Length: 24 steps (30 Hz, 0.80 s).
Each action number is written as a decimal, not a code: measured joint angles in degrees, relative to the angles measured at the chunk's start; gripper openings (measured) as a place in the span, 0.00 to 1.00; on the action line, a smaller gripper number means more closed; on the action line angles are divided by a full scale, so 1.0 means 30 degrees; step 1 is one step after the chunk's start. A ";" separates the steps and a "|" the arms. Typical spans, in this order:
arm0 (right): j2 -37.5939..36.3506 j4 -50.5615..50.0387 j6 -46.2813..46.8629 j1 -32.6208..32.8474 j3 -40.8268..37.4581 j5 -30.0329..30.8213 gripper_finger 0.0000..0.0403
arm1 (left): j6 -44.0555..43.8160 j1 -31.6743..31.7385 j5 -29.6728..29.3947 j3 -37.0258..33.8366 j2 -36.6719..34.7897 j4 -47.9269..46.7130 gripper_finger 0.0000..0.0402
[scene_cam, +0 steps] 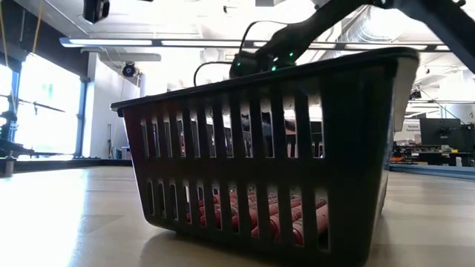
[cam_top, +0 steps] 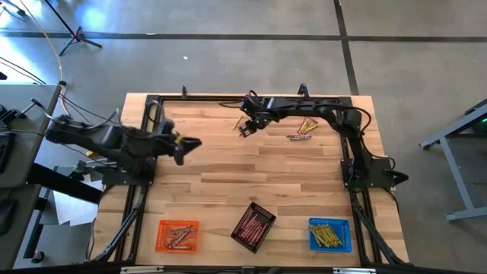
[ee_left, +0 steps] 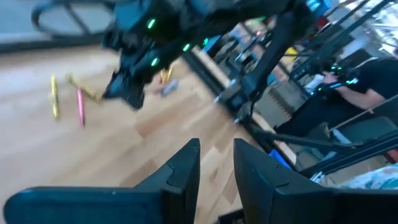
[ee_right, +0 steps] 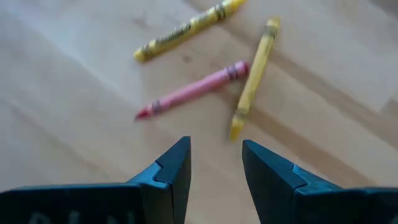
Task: Sort crayons
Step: Put the yellow crayon into the blue bin
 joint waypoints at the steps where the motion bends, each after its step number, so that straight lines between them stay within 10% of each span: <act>1: 0.0279 0.0047 -0.0007 -0.0142 0.0319 0.0013 0.32 | 0.0632 0.0181 0.0013 -0.0008 -0.0509 -0.0027 0.21; 24: 0.5289 -0.5338 -0.0894 -0.0924 0.6598 0.0721 0.28 | 0.6560 0.2662 -0.0201 -0.0002 -0.7940 0.0159 0.21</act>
